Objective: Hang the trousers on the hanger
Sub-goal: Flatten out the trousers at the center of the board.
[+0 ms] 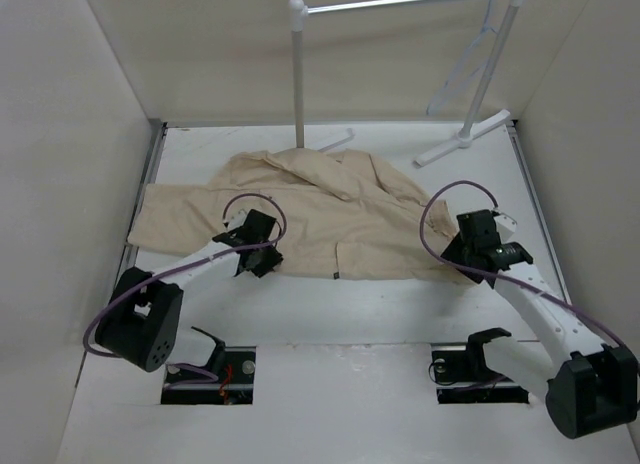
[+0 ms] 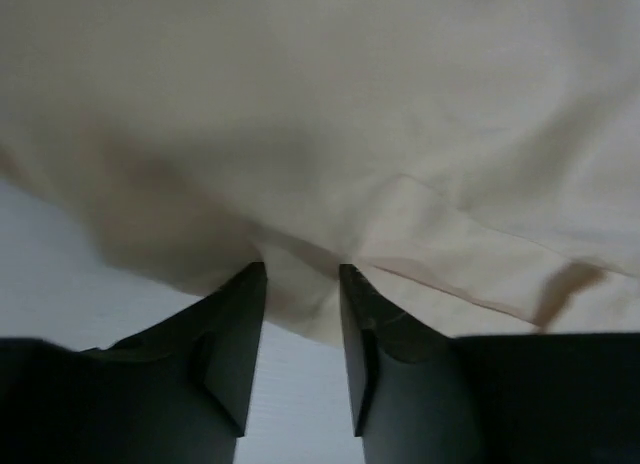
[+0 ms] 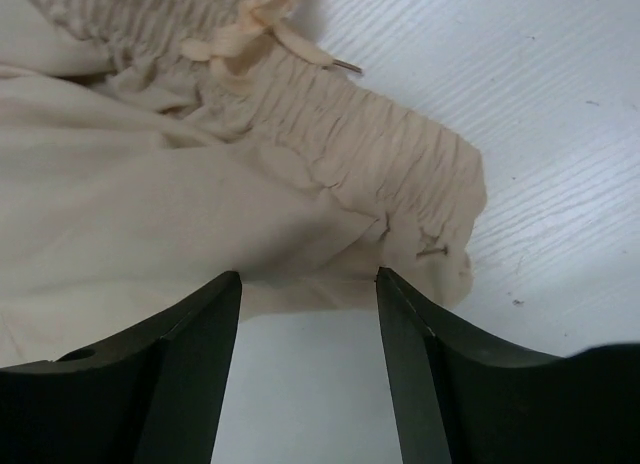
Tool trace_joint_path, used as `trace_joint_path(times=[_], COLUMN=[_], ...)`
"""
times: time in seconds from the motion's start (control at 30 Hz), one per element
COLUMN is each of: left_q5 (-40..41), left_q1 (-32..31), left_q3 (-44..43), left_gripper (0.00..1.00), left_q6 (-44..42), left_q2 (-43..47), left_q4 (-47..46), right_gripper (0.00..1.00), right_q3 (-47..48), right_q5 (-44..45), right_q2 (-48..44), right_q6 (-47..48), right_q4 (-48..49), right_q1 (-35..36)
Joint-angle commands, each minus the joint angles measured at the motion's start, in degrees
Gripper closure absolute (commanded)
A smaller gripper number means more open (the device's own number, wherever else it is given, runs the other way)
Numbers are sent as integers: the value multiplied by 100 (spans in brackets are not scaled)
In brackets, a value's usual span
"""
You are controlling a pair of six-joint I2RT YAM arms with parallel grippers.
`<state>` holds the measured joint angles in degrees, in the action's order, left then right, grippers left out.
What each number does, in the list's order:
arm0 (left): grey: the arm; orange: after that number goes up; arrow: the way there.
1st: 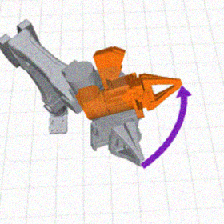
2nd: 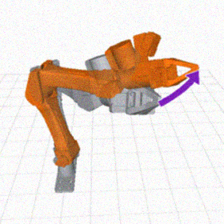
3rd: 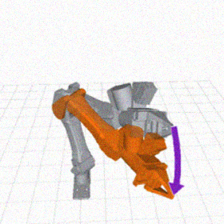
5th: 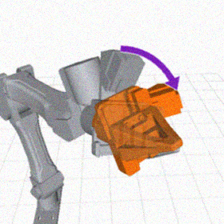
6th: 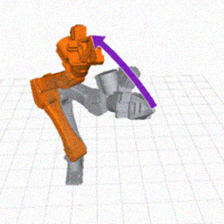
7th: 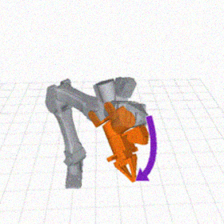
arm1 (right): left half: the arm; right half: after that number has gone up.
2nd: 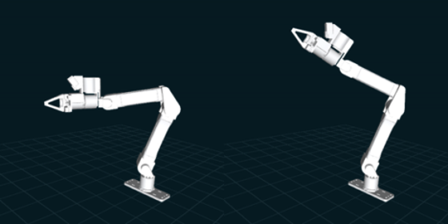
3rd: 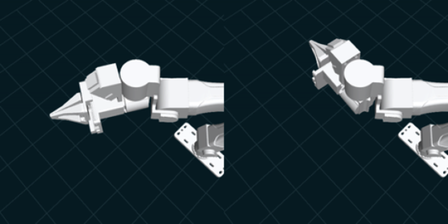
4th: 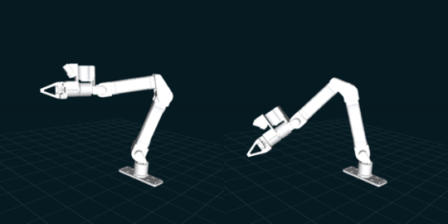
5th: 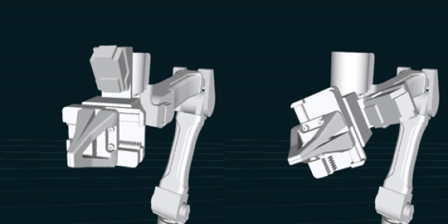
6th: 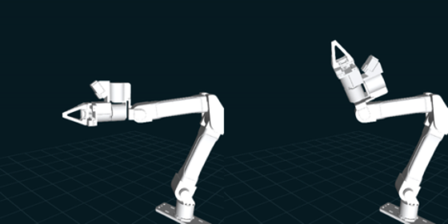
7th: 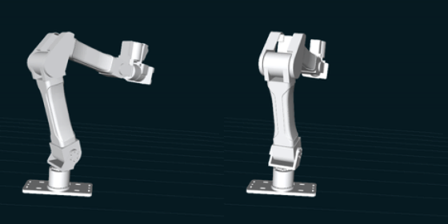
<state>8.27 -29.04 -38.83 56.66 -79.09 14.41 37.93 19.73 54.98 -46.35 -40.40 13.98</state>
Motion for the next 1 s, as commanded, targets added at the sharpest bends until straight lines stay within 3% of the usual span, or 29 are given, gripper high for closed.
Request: trace_joint_path(times=[0.0,0.07,0.23,0.33,0.43,0.57,0.63,0.73,0.83,0.9,0.97], left_q5=[79,-71,-308,-458,-441,-344,-344,-283,-379,-501,-773], left_q1=[437,666,1193,1519,1887,1898,1635,968,256,-183,-491], left_q3=[515,709,1193,1255,966,299,-27,-563,-1046,-1319,-1521], left_gripper=[76,85,93,94,94,78,72,69,67,65,65], left_q6=[47,20,20,38,-6,-173,-147,-164,-200,-217,-209], left_q2=[393,630,1359,2184,2976,3137,2909,2120,1119,459,-95], left_q4=[245,473,1071,1668,2458,2795,2516,1848,1171,627,239], right_gripper=[37,44,81,89,85,47,38,43,64,63,51], right_q3=[-102,-49,-294,-654,-822,-140,431,1013,1373,1532,1673], right_q5=[93,14,-1056,-1724,-2051,-1666,-1481,-1542,-1725,-1718,-1840], right_q2=[380,688,866,366,-205,-769,-595,80,1028,1539,2049], right_q6=[-41,-67,-479,-848,-1069,-685,-272,335,556,653,714], right_q4=[321,366,349,200,-256,-837,-794,-50,1039,1681,2236], right_q1=[-128,-128,65,232,565,533,156,-521,-1031,-1199,-1393])
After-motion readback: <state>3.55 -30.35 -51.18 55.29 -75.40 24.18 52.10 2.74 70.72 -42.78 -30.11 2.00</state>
